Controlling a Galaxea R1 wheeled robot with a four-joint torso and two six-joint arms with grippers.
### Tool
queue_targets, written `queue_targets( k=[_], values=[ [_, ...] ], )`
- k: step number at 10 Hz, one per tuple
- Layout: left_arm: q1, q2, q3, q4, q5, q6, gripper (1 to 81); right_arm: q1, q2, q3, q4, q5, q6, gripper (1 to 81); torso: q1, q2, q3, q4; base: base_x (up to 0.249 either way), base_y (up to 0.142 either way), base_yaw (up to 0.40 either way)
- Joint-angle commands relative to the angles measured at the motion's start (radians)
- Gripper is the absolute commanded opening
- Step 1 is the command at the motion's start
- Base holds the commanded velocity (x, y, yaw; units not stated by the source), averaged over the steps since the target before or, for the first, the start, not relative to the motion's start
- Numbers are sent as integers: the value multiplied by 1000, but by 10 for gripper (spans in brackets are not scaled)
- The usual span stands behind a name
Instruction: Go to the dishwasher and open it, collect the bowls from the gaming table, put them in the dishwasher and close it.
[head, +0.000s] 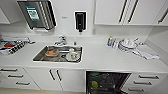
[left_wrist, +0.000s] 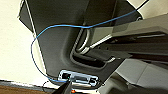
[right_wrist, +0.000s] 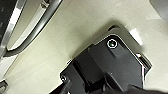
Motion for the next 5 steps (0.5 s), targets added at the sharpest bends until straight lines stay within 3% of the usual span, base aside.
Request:
queue_targets(
  k=[1, 3, 4, 5],
  values=[
    [10, -7, 4, -8, 38, -2, 811, 62, -43, 12, 56, -55, 5, 811, 63, -98, 0, 0, 0, 0, 0],
    [10, -7, 4, -17, 38, -2, 811, 62, -35, 10, 66, -56, 5, 811, 108, -169, -52, 0, 0, 0, 0],
    [12, -9, 4, -17, 38, -2, 811, 56, -31, 3, 76, -55, 7, 811, 188, -294, -7, 0, 0, 0, 0],
    [10, -7, 4, -19, 38, -2, 811, 51, -26, -6, 109, -55, 7, 811, 143, -225, -17, 0, 0, 0, 0]
  ],
)
